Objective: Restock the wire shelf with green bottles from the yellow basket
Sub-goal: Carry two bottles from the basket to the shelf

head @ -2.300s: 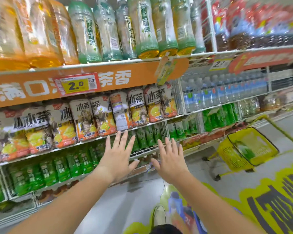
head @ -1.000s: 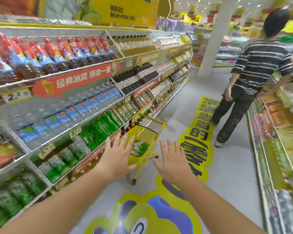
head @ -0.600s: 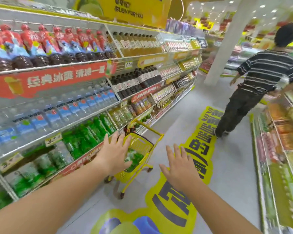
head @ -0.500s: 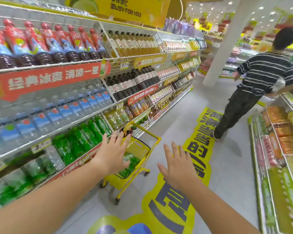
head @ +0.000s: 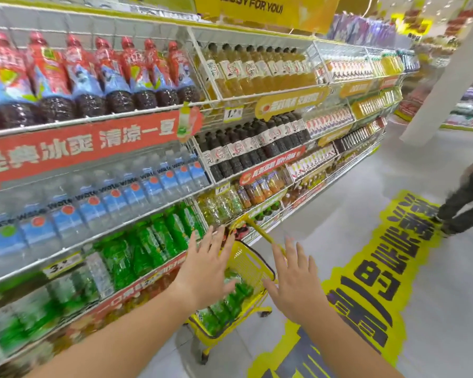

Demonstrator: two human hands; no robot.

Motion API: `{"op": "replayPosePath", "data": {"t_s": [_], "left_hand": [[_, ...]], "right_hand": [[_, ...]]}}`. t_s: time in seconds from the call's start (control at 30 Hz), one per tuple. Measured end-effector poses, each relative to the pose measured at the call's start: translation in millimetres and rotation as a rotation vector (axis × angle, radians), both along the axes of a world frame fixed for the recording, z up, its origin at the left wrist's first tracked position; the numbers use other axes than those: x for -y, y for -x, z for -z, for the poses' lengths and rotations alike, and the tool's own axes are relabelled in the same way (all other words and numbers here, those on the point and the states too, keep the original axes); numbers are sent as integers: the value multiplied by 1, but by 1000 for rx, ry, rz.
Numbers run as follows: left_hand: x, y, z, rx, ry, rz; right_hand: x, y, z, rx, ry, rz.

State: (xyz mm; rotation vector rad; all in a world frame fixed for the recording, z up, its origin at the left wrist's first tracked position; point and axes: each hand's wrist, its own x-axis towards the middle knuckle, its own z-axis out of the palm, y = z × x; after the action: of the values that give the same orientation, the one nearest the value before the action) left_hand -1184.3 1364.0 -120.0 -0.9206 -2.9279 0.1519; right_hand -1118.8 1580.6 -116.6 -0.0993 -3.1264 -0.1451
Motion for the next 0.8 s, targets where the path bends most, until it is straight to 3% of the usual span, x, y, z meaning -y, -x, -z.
{"op": "replayPosePath", "data": {"t_s": [0.4, 0.8], "left_hand": [[-53, 104, 70, 172, 31, -434], [-94, 140, 196, 394, -9, -725]], "right_hand": [[-55, 201, 82, 136, 28, -383], [-75, 302, 220, 379, -28, -708]]}}
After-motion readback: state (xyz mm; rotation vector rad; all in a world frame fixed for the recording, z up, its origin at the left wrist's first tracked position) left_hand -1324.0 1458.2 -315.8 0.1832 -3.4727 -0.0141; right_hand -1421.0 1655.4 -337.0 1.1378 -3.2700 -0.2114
